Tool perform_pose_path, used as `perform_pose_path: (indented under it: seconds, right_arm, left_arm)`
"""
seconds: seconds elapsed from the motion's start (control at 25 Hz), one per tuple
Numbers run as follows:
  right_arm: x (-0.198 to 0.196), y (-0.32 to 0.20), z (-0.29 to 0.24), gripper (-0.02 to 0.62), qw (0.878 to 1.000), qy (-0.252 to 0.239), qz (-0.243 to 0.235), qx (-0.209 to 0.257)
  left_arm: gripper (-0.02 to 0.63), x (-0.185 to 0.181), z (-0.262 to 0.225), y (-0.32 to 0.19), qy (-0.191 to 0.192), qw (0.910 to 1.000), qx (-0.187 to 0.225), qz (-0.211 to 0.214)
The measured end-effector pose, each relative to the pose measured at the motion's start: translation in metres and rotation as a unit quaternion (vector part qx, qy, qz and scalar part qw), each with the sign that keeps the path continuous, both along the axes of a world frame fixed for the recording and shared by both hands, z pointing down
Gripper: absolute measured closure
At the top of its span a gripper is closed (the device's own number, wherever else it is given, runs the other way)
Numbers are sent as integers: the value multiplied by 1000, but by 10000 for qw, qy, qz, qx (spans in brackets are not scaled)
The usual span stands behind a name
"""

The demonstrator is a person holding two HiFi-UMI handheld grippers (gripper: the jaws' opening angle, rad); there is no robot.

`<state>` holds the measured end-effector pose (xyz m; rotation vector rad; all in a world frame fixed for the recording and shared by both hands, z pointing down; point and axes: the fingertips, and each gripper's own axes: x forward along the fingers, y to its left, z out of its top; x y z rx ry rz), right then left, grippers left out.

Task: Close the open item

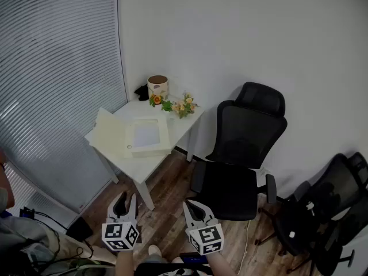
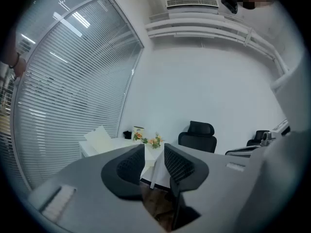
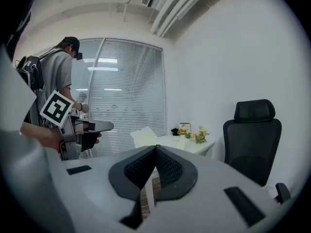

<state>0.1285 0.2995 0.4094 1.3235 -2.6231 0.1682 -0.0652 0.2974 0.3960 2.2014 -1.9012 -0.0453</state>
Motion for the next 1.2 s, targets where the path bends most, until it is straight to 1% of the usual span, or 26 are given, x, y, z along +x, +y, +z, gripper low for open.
perform_pose_path:
  seconds: [0.08,0.12,0.16,0.24,0.36,0.4,0.48,0.56,0.76,0.8,0.92,0.96,1.2]
  right_arm:
    - [0,-6,4,595,10000,59,23,22]
    - [-1,-11,5,595,9999,84,21,51]
    - [-2,-16,4,595,9999,98,17,80]
    - [-4,-20,5,595,9999,86,34,75]
    - [-10,-15,14,595,10000,6,85,-12]
    - [-14,-17,14,595,10000,-37,85,4]
    - [-23,-27,7,595,9999,-84,47,104]
    - [-30,-32,1,595,9999,-56,-8,155]
    - [-39,-31,-3,594,9996,76,-147,214]
    - [-37,-33,-5,594,9997,37,-118,225]
    - [-29,-42,-6,594,9997,-115,1,194]
    - [-29,-46,-5,594,9997,-155,31,178]
    - [-36,-64,20,594,9997,-225,66,-94]
  left_arm:
    - [490,-2,-2,-6,331,9993,98,128]
    - [513,-4,-5,-11,448,9987,152,177]
    - [517,-6,-8,-16,493,9984,194,211]
    - [520,-7,-8,-20,376,9989,171,233]
    - [520,-14,2,-11,16,9999,-2,125]
    - [520,-17,3,-10,-100,9999,-3,86]
    - [531,-22,-4,-13,-240,9996,143,80]
    - [545,-24,-8,-16,-204,9994,255,72]
    - [543,-45,-1,-16,103,9995,210,-220]
    - [536,-47,-1,-17,121,9994,203,-245]
    - [449,-50,0,-21,114,9996,141,-232]
    - [434,-51,2,-22,86,9996,122,-219]
    - [433,-62,33,-41,-63,9993,-181,-309]
